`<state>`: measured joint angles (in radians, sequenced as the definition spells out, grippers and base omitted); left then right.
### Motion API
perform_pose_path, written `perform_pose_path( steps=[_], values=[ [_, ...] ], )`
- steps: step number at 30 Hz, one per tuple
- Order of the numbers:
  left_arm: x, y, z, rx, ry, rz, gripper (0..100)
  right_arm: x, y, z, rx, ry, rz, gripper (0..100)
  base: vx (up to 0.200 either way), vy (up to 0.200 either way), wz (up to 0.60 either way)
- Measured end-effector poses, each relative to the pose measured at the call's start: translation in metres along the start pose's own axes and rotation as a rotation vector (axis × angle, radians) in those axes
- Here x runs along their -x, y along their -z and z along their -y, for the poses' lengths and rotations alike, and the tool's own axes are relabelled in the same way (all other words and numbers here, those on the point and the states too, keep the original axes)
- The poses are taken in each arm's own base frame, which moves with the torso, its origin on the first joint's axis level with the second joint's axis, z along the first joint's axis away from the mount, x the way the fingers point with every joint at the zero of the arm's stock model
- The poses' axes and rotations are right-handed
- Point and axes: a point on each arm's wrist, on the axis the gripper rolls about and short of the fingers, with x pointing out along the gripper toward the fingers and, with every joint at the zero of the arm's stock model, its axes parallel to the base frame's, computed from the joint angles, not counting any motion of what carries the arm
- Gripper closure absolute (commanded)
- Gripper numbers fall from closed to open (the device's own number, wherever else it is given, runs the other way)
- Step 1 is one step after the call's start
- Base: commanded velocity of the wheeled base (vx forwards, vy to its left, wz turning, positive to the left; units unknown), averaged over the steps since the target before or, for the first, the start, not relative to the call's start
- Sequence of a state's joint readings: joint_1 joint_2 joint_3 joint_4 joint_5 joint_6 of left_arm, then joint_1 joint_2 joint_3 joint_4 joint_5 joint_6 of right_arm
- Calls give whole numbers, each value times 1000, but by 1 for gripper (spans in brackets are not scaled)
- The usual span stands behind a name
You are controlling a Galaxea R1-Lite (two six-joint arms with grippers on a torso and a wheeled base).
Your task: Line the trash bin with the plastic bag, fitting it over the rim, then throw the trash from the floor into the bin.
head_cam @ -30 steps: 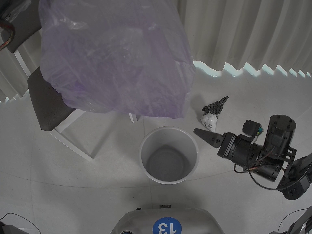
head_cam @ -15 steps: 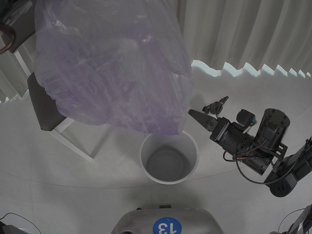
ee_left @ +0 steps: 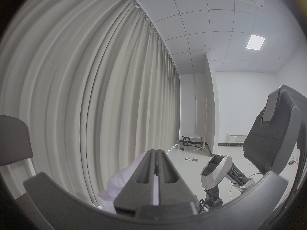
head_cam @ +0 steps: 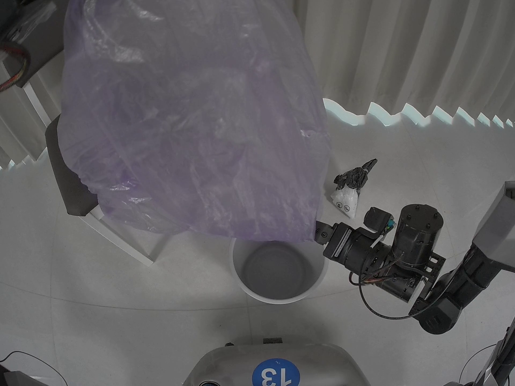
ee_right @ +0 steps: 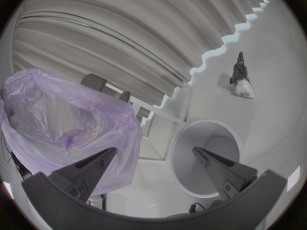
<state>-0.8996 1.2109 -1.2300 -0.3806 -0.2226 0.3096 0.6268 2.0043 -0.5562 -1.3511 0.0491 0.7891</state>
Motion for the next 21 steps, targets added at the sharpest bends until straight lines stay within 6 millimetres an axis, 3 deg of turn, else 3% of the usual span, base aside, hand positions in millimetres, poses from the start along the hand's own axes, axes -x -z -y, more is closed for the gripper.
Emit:
perform_pose_path(
  steps=[21],
  values=[
    [-1,0,0,-2,-2,8,100,-13,16,21,-17,61,-48,0,0,0,0]
  ],
)
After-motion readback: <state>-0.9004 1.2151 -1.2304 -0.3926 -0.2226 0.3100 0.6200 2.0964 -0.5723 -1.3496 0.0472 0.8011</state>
